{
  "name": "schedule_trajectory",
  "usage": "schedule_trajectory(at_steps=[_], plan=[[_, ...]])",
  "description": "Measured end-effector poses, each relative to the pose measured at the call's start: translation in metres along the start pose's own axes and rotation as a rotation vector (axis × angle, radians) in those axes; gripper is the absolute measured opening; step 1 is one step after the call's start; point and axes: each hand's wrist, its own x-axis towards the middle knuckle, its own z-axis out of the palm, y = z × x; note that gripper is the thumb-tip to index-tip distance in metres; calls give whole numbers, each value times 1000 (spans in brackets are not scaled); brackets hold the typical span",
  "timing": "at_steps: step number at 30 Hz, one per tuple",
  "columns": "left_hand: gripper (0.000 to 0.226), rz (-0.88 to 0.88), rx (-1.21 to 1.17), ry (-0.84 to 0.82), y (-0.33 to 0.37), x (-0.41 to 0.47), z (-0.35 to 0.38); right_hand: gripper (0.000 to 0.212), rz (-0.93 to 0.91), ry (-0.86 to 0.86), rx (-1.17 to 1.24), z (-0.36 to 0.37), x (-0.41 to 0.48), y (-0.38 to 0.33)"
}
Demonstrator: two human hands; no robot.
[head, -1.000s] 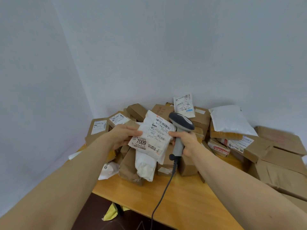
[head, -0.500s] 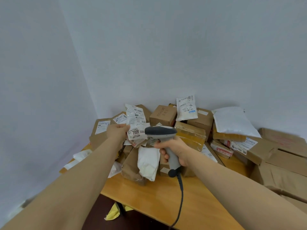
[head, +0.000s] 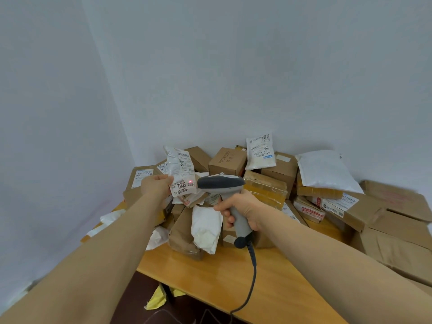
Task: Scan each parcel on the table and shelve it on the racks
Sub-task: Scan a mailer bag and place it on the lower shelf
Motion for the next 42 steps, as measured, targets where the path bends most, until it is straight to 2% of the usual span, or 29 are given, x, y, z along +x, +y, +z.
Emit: schedule_trajectory(at_steps=[22,26,29,31,33,35,39,42], plan=[[12,-15,-38,29,-4,17,-13,11,7,3,-47,12,7,-5],[4,-14,-45,35,-2,16,-17,10,-15,14,-6,17,14,-5],[9,-21,-58,-1,-1,15,-22,19,-32,74,27,23,23,-4],[4,-39,-65,-40,-5,13,-30,31,-19,166,68,27,35,-1],[10,-53,-30,-87,-13,15,-41,38,13,264,156,32,47,6],[2,-81,-41,-146,-22,8,-53,36,19,320,252,40,53,13],[4,-166,-114,-184,-46,-25,-80,31,43,263,318,59,56,37],[10,-219,-231,-108,-63,-59,-107,26,39,146,231,79,54,48]])
